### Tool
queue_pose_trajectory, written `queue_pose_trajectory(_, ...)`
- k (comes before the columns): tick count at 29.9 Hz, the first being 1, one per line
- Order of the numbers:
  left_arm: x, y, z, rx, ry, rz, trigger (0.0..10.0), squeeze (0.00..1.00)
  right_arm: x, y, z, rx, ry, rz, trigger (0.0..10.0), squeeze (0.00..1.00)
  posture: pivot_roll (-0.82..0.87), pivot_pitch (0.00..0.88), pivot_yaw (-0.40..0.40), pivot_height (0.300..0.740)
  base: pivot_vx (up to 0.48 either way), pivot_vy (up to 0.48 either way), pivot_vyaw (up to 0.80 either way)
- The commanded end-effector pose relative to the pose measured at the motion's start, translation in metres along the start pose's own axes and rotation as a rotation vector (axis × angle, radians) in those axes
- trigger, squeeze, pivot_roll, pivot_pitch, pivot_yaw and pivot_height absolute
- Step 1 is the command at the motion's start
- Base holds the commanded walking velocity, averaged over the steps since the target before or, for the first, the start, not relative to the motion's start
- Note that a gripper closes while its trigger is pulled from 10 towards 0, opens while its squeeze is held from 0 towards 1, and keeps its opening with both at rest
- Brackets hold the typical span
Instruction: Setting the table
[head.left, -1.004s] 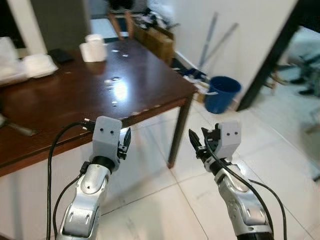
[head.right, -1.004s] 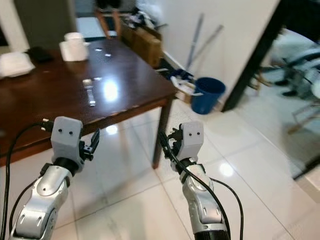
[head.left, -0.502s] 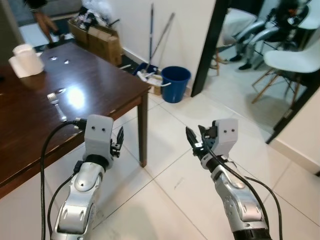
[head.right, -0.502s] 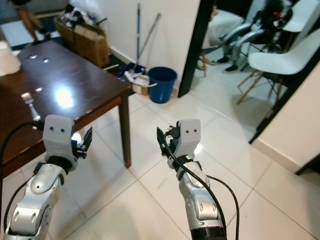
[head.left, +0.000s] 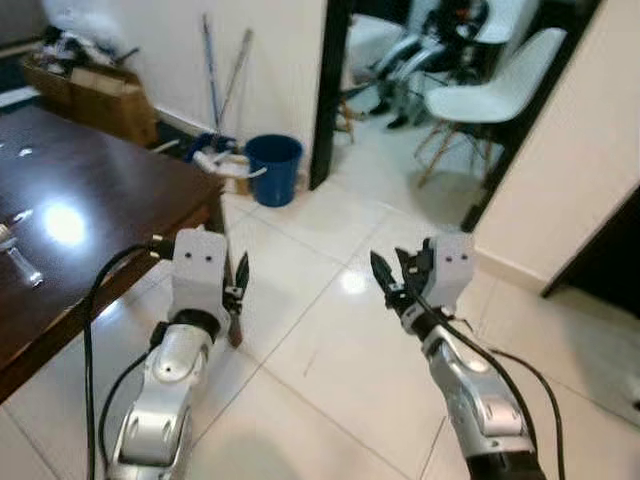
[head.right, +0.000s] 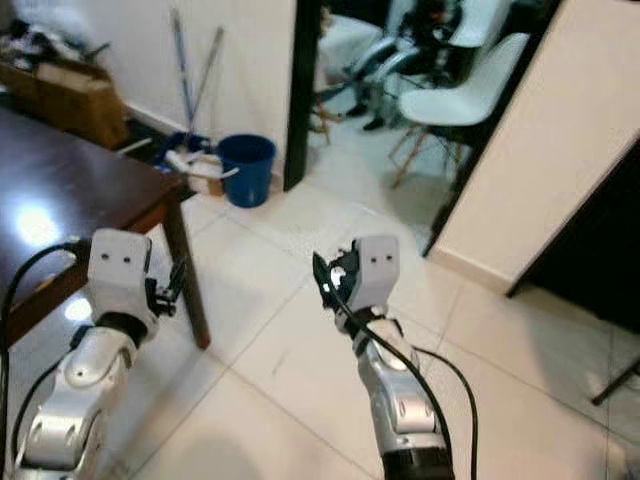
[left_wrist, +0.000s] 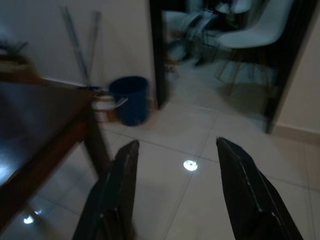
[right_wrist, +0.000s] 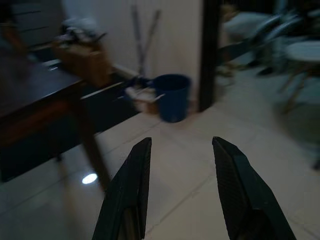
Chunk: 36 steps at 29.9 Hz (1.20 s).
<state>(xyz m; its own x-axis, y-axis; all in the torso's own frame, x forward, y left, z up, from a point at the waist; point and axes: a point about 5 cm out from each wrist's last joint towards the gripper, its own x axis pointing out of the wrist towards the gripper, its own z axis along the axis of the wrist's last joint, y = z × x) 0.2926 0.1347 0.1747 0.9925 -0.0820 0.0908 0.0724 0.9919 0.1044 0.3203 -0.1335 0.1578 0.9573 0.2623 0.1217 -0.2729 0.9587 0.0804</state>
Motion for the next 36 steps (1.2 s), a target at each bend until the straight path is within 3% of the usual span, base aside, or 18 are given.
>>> queue_pose_trajectory(1,-0.0011,0.0012,-0.0059,0.007,0.024,0.007,10.0,0.00,-0.0023,0.0000,-0.0059,0.016,0.020,-0.003,10.0,0.00,0.06,0.000,0.020,0.740,0.000,0.000,-0.80)
queue_pose_trajectory(36,0.0005,-0.0053,-0.0073,-0.024,0.024,0.022,10.0,0.00,-0.0057,-0.0072,-0.0034,-0.011,0.033,-0.003,10.0,0.00,-0.02,0.000,-0.011,0.740,0.000,0.000,-0.80)
